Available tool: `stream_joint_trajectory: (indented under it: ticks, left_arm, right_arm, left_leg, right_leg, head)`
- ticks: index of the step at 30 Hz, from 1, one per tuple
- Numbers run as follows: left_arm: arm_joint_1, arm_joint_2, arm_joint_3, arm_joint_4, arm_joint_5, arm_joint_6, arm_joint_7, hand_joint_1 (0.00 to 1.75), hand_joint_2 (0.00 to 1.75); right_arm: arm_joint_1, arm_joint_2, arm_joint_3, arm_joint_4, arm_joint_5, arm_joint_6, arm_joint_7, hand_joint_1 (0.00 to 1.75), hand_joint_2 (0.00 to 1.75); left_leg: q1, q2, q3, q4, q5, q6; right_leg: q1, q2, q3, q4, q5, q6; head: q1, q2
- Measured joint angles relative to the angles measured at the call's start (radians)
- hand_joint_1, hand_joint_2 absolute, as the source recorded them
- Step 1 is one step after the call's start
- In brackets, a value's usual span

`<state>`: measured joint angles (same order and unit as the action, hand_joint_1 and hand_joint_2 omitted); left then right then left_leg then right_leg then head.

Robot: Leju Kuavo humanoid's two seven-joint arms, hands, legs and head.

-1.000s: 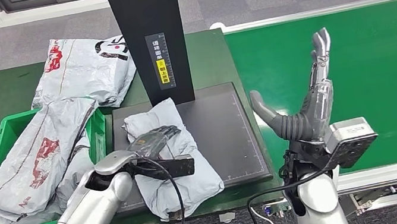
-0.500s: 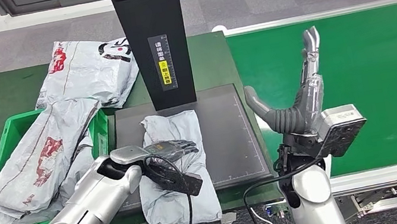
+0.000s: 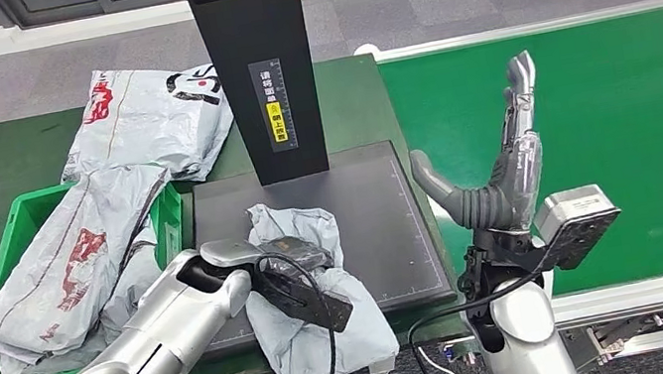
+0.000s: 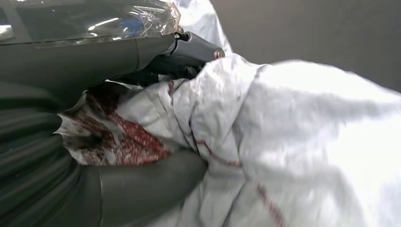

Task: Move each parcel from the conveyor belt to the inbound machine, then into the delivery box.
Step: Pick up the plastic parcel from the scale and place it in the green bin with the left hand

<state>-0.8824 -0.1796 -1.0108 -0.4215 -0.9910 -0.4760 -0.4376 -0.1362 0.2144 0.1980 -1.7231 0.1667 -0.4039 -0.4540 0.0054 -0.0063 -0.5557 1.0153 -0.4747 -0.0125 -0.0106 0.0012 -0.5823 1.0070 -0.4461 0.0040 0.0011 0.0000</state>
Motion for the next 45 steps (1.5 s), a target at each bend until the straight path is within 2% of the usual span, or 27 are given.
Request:
stream_joint_trajectory:
  ticks: [6,12,18,34,37,40,44,45]
  left_arm:
    - [-0.004,-0.01,-0.008,0.0,0.03,0.002,0.006,1.75,1.75]
    - [-0.004,-0.014,-0.007,0.001,0.136,0.048,0.052,1.75,1.75]
    - [-0.018,0.003,0.038,0.0,0.26,0.102,0.091,1.75,1.75]
    - [-0.026,0.017,0.068,-0.003,0.276,0.111,0.093,1.75,1.75]
    - [-0.026,0.02,0.082,-0.009,0.315,0.145,0.095,1.75,1.75]
    - [-0.026,0.046,0.152,-0.058,0.448,0.219,0.094,1.7,1.75]
    - [-0.011,0.111,0.348,-0.256,0.691,0.248,0.127,1.67,1.75]
    - [0.003,0.122,0.404,-0.324,0.748,0.248,0.144,1.58,1.75]
  right_arm:
    - [0.008,0.0,-0.004,-0.005,0.0,-0.004,-0.006,0.0,1.75]
    - [0.02,0.0,-0.018,-0.035,-0.001,-0.006,-0.004,0.0,1.75]
    - [0.042,0.016,-0.061,-0.089,0.01,0.008,0.015,0.0,1.75]
    - [0.051,0.03,-0.085,-0.12,0.013,0.015,0.02,0.0,1.75]
    - [0.053,0.035,-0.092,-0.123,0.017,0.016,0.019,0.0,1.75]
    - [0.068,0.046,-0.108,-0.142,0.035,0.027,0.019,0.0,1.75]
    - [0.115,0.06,-0.143,-0.191,0.05,0.03,0.008,0.0,1.75]
    - [0.128,0.061,-0.15,-0.203,0.051,0.029,0.004,0.0,1.75]
  left_leg:
    - [0.0,0.0,0.0,0.0,0.0,0.0]
    - [0.0,0.0,-0.001,0.0,0.0,0.0]
    - [0.0,0.001,-0.004,0.0,0.0,-0.001]
    - [0.0,0.0,-0.008,0.0,0.001,-0.001]
    - [0.0,0.0,-0.009,0.0,0.001,-0.001]
    - [0.0,0.001,-0.009,0.0,0.001,-0.001]
    - [0.0,0.002,-0.01,0.0,0.001,-0.002]
    - [0.0,0.002,-0.01,0.0,0.001,-0.002]
  right_leg:
    - [0.0,0.0,-0.001,0.0,0.0,0.0]
    - [0.0,0.001,-0.002,0.0,0.0,0.0]
    - [0.0,0.001,-0.005,0.0,0.001,0.0]
    - [0.0,0.001,-0.01,0.0,0.001,0.0]
    - [0.0,0.001,-0.01,0.0,0.001,0.0]
    - [0.0,0.001,-0.011,0.0,0.001,0.0]
    - [0.001,0.003,-0.013,0.001,0.001,-0.001]
    - [0.001,0.004,-0.013,0.001,0.001,-0.001]
  head:
    - [0.0,0.0]
    - [0.0,0.0]
    - [0.0,0.0]
    - [0.0,0.0]
    - [0.0,0.0]
    - [0.0,0.0]
    - [0.0,0.0]
    - [0.0,0.0]
